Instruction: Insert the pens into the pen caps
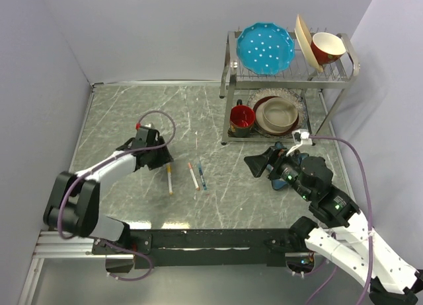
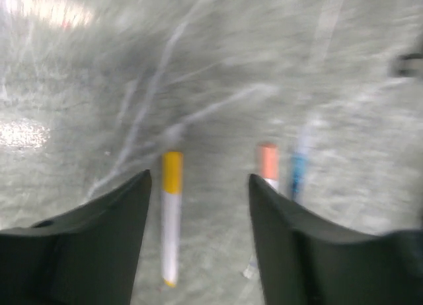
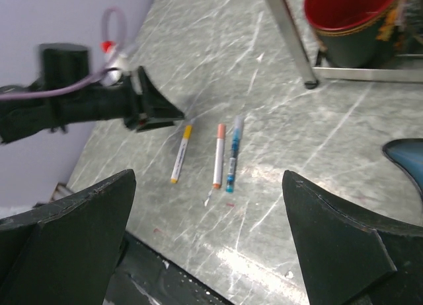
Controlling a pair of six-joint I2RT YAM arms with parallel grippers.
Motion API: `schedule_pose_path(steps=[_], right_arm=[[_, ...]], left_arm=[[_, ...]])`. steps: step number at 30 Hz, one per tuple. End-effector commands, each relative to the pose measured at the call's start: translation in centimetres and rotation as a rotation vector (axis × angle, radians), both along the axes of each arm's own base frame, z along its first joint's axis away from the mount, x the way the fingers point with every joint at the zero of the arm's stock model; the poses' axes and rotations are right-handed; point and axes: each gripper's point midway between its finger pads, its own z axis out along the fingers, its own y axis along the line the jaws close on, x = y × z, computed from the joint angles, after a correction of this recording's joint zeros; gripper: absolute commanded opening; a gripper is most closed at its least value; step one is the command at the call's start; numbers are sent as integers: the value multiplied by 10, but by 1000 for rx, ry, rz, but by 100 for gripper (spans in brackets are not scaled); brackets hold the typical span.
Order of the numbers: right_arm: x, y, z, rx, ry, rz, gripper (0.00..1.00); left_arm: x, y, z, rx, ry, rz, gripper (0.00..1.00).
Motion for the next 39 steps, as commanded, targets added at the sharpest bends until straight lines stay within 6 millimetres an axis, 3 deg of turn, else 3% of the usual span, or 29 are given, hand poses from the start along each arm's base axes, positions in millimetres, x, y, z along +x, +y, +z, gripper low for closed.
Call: schedule_pose_path(steps=[1, 3, 4, 5, 7, 8, 10, 11, 17, 20, 39], right_arm=[[5, -18, 25, 21, -32, -97, 100], [5, -19, 26, 11, -40, -101, 100], [5, -20, 29, 10, -47, -104, 100], [6, -22, 30, 6, -53, -112, 100], [6, -24, 37, 11, -65, -121, 100], [6, -24, 38, 6, -68, -121, 100], [5, -22, 44, 12, -86, -105, 100], [5, -20, 48, 6, -108, -86, 100], [4, -19, 63, 30, -179, -70, 100], [2, -20, 74, 61, -212, -68, 100], [3, -19, 73, 51, -219, -68, 100]], left_arm=[[17, -15, 95, -87, -248, -93, 82], [8, -26, 137, -144, -368, -193, 99], [4, -30, 150, -161, -409, -226, 99], [-4, -34, 177, -195, -498, -269, 99], [-22, -45, 202, -252, -589, -384, 99], [-33, -47, 228, -280, -693, -415, 99], [-50, -50, 239, -316, -754, -469, 99], [-60, -49, 254, -328, -824, -489, 99], [-95, -48, 277, -359, -996, -573, 100], [-104, -48, 277, -370, -1021, -595, 99], [-112, -36, 297, -345, -1109, -543, 99]])
